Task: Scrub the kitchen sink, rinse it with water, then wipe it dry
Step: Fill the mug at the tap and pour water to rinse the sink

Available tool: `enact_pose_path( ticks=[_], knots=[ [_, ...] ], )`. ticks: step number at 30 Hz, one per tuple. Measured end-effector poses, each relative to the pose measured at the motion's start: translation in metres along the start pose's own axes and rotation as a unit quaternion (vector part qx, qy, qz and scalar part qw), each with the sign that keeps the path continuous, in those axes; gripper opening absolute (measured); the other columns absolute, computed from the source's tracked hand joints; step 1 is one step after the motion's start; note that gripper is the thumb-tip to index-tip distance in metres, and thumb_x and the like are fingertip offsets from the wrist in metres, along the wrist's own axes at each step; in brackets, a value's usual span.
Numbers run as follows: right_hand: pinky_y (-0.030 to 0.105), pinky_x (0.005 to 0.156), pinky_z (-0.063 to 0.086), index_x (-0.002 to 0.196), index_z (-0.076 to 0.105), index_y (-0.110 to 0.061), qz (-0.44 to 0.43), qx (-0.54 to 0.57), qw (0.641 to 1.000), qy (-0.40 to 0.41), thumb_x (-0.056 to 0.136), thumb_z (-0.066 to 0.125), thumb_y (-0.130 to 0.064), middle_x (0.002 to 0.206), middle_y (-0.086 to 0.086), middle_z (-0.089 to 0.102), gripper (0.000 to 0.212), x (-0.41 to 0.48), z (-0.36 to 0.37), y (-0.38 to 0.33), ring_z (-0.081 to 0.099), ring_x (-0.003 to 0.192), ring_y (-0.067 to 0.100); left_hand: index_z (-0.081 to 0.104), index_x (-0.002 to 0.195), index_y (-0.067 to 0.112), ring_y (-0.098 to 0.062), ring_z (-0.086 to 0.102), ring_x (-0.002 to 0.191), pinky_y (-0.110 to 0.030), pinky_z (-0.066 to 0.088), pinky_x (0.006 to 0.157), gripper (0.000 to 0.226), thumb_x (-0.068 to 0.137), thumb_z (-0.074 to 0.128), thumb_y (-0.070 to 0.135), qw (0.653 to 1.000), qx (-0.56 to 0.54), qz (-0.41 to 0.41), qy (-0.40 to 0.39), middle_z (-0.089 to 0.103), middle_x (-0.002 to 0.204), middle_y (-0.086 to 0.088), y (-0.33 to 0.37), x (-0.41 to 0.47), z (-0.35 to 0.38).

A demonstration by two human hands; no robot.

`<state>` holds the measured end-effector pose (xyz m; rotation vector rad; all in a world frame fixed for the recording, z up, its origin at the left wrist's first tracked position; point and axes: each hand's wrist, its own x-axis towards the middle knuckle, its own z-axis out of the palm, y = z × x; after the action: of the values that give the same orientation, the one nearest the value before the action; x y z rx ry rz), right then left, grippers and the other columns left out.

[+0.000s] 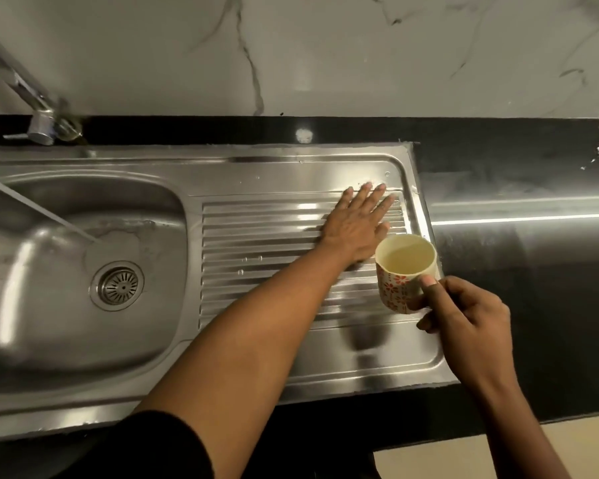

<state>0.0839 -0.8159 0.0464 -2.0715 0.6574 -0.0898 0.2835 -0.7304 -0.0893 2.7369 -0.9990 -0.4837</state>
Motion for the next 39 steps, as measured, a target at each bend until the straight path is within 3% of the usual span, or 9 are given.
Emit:
enact_pose_path(
  ticks=[7,14,20,24,28,31,33,36,39],
  knots=[
    [0.021,0.056,0.055,0.082,0.078,-0.017,-0.010,0.031,0.998,-0.046,0.103,0.062,-0.033,0.069,-0.002,0.074,0.031,0.003,0.035,-0.014,0.071,0.062,0.014,-0.010,0.166,0.017,-0.025,-0.012,0.161,-0.046,-0.003,0.131,0.070,0.109,0.007,0.054,0.982,-0.047,-0.172,0.067,-0.013,0.174,-0.007,-0.087,-0.056,-0.007],
    [0.037,0.060,0.056,0.076,0.075,-0.015,-0.032,0.033,0.993,-0.111,0.105,0.060,-0.029,0.075,0.000,0.077,0.035,-0.002,0.084,-0.037,0.070,0.058,0.015,-0.011,0.165,0.012,-0.025,-0.014,0.160,-0.046,-0.006,0.130,0.073,0.108,0.004,0.055,0.951,-0.051,-0.291,0.089,-0.017,0.173,-0.009,-0.183,-0.154,-0.007],
    [0.048,0.067,0.061,0.077,0.076,-0.016,-0.050,0.043,0.983,-0.171,0.106,0.059,-0.031,0.080,0.001,0.078,0.037,-0.006,0.133,-0.068,0.071,0.062,0.019,-0.006,0.166,0.013,-0.023,-0.012,0.161,-0.047,-0.005,0.131,0.070,0.110,0.012,0.052,0.939,-0.097,-0.314,0.102,-0.014,0.174,-0.008,-0.212,-0.224,-0.031],
    [0.056,0.073,0.061,0.083,0.076,-0.014,-0.062,0.063,0.974,-0.207,0.106,0.058,-0.031,0.081,0.002,0.078,0.035,-0.011,0.174,-0.099,0.072,0.064,0.021,0.014,0.167,0.014,-0.024,0.004,0.162,-0.044,0.012,0.131,0.065,0.112,0.031,0.044,0.923,-0.184,-0.298,0.160,0.002,0.176,-0.008,-0.223,-0.265,-0.050],
    [0.059,0.078,0.061,0.088,0.077,-0.015,-0.080,0.079,0.963,-0.245,0.107,0.056,-0.034,0.086,0.002,0.079,0.034,-0.018,0.214,-0.132,0.073,0.070,0.026,0.042,0.158,0.017,-0.021,0.026,0.157,-0.039,0.025,0.126,0.051,0.112,0.039,0.038,0.873,-0.302,-0.313,0.223,0.030,0.170,-0.005,-0.238,-0.298,-0.065],
    [0.058,0.079,0.061,0.092,0.077,-0.014,-0.086,0.086,0.955,-0.270,0.108,0.055,-0.032,0.088,0.001,0.080,0.033,-0.023,0.245,-0.157,0.073,0.072,0.029,0.058,0.146,0.015,-0.019,0.046,0.144,-0.032,0.035,0.118,0.041,0.111,0.043,0.033,0.845,-0.340,-0.311,0.272,0.052,0.154,-0.004,-0.250,-0.320,-0.077],
    [0.059,0.080,0.061,0.093,0.076,-0.012,-0.087,0.095,0.949,-0.287,0.108,0.054,-0.032,0.090,0.004,0.080,0.033,-0.026,0.268,-0.174,0.074,0.074,0.031,0.064,0.136,0.014,-0.015,0.055,0.126,-0.024,0.040,0.103,0.034,0.111,0.046,0.029,0.822,-0.361,-0.320,0.303,0.062,0.139,-0.002,-0.259,-0.335,-0.087],
    [0.056,0.080,0.062,0.099,0.075,-0.009,-0.101,0.099,0.943,-0.301,0.109,0.053,-0.034,0.091,0.006,0.079,0.034,-0.029,0.300,-0.199,0.074,0.078,0.031,0.067,0.127,0.016,-0.009,0.055,0.106,-0.019,0.040,0.082,0.029,0.110,0.048,0.030,0.791,-0.391,-0.345,0.320,0.063,0.119,0.004,-0.274,-0.357,-0.101],
    [0.052,0.081,0.062,0.111,0.073,-0.008,-0.131,0.103,0.937,-0.307,0.109,0.052,-0.035,0.092,0.007,0.078,0.035,-0.035,0.334,-0.222,0.074,0.081,0.028,0.069,0.123,0.015,-0.012,0.057,0.106,-0.027,0.040,0.087,0.029,0.109,0.049,0.030,0.776,-0.402,-0.356,0.331,0.062,0.113,0.005,-0.292,-0.379,-0.105]
  ],
)
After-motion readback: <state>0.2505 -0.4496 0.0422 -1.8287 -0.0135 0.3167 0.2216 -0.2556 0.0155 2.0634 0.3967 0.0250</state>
